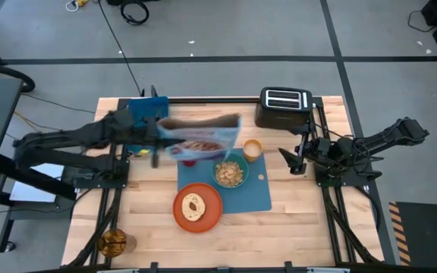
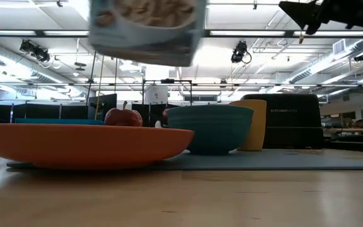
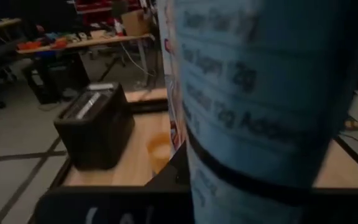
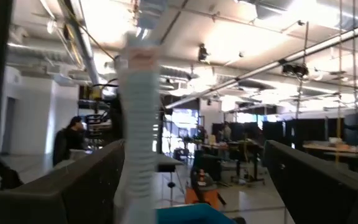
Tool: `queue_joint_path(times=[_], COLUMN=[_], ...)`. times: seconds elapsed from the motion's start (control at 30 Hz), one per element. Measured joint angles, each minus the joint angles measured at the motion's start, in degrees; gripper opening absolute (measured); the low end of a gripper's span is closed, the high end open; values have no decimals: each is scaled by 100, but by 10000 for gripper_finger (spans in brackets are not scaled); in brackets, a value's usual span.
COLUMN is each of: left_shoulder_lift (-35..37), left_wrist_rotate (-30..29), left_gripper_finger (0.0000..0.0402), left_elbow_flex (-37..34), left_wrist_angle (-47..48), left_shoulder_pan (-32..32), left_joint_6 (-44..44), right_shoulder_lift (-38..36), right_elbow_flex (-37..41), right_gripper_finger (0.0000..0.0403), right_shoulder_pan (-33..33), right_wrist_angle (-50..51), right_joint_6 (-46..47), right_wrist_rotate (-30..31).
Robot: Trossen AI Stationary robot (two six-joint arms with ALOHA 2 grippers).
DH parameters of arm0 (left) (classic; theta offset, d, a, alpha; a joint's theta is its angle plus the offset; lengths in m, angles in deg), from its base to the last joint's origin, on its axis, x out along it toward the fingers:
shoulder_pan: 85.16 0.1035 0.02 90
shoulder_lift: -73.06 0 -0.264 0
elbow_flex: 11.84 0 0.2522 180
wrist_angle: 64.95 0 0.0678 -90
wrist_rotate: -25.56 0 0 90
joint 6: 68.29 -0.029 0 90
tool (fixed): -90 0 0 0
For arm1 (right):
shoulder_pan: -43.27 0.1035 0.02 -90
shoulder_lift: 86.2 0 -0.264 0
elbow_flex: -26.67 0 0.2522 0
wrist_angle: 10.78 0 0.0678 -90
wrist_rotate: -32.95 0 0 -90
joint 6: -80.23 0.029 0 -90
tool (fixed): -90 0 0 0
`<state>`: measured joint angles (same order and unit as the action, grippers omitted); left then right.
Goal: Arrange a breakfast setting
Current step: Pour the cereals from the blue cereal box into the green bowl
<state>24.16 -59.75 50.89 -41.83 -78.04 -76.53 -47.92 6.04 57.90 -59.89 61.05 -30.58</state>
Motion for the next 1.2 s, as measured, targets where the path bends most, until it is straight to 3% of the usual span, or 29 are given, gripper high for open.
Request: queue_joint_path(times=[0.17,0.37,0.67,0.8,1.07,1.2], left_shoulder_lift=[1266,2474,3749,3984,3646,3569], left_wrist_rotate=[73,660,920,1033,277,48], left_gripper_finger=[5,5,5,5,7,5], left_elbow_flex=[-536,-766,-1426,-1417,-1427,-1427], left_wrist_angle=[1263,2660,2780,2654,2841,3274], left_shoulder_pan=[-99,-154,-160,-166,-166,-169], left_joint_6=[-6,-100,186,271,2025,2341], right_shoulder_lift=[318,1276,2642,3161,3834,3914], right_elbow_flex=[-643,-1543,-2301,-2449,-2766,-2793], right_gripper_finger=[392,391,389,384,380,380], right_shoulder_pan=[0,2,11,85,238,245], right_wrist_angle=[622,1088,905,533,71,52], right_joint_6=[129,141,324,399,162,160], right_wrist_rotate=[119,193,251,250,411,481])
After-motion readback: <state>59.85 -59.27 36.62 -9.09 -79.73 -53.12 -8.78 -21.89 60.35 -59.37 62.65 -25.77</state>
